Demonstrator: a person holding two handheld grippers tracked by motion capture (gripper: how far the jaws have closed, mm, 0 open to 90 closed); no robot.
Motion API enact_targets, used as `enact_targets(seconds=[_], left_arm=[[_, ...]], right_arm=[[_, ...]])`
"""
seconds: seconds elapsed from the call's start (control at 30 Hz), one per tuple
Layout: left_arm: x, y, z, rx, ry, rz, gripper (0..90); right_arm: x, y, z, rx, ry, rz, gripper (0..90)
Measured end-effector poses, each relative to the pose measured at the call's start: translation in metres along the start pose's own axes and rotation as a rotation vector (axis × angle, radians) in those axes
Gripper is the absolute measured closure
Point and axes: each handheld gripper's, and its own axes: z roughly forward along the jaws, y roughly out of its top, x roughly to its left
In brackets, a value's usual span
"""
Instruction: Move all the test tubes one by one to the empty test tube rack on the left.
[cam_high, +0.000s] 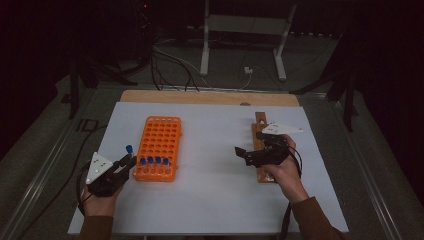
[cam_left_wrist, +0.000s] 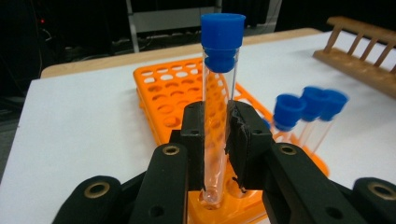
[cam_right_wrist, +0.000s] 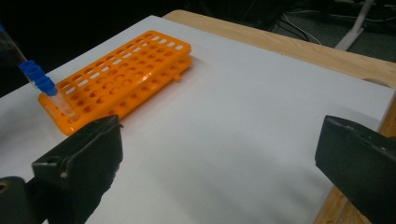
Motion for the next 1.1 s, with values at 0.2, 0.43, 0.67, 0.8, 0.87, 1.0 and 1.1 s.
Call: enact_targets(seconds=[0.2,0.43,0.67,0.8,0.87,1.0,1.1], left_arm=[[-0.001,-0.009,0.007,0.061,-0.004,0.011,76.9],[-0.001,-0.017,0.013,0.164,0.013,0.039,77.4],[-0.005,-0.021,0.018,0.230,0.025,0.069,77.8],[-0.004,-0.020,0.018,0.234,0.020,0.063,77.7],[-0.003,-0.020,0.019,0.229,0.008,0.044,76.6],[-0.001,-0.020,0.017,0.215,-0.005,0.016,65.6],[0.001,-0.018,0.014,0.196,0.000,-0.009,55.7]], right_arm=[[-0.002,-0.002,-0.002,-0.001,-0.004,0.005,1.4],[-0.003,-0.004,-0.005,-0.003,0.000,0.011,1.4],[-0.005,-0.007,-0.005,-0.003,-0.001,0.016,1.4],[-0.005,-0.008,-0.005,-0.002,-0.001,0.017,1.4],[-0.005,-0.009,-0.004,-0.001,0.000,0.017,1.5],[-0.005,-0.010,-0.004,-0.001,0.001,0.017,1.5],[-0.006,-0.011,-0.005,-0.004,-0.001,0.014,1.5]])
